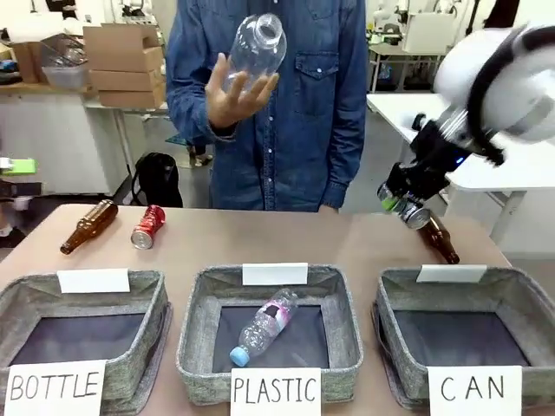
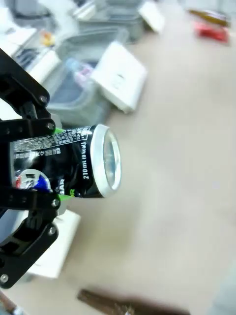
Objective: Sort the can waste into the basket.
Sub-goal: Pick up the can waste from the table and place it in the right Fabric basket.
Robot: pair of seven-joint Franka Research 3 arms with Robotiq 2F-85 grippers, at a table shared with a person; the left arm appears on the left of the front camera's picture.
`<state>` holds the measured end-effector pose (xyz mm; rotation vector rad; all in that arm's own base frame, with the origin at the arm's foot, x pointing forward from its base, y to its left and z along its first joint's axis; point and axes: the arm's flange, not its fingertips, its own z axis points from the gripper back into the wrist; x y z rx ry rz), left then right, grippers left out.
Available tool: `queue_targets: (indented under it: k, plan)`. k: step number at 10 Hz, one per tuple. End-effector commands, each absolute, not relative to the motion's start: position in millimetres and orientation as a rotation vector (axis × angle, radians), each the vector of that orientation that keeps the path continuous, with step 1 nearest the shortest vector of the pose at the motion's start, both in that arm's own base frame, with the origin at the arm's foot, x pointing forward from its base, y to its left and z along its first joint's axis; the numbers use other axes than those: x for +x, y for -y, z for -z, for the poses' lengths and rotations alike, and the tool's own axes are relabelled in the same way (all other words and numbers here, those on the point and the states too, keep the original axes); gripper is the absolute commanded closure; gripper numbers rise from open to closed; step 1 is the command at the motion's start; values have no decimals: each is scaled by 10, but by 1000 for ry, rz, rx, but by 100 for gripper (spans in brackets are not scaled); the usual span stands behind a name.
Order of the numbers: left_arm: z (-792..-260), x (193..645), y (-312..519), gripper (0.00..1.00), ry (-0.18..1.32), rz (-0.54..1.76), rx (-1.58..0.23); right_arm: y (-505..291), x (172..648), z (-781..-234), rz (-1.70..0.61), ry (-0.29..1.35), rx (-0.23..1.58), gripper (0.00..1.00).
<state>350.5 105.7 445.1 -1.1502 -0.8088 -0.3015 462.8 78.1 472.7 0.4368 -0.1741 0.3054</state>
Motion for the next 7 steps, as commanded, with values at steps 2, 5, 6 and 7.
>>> queue_targets:
  k: [2,5,6,7]
  plan:
    - [-4457,3509,-1046,0,837,313,-1160,-530,3512,-4896,-615,120,411,100]
    - [-4457,3509,-1046,0,837,313,-1160,-350,2886,-4582,-1148,192,12,100]
    - [-4457,3509,-1046,0,837,313,-1160,-407,2930,-4529,-1194,202,80,100]
    - [-4457,3509,-1046,0,837,313,-1160,-419,2973,-4752,-840,81,187,100]
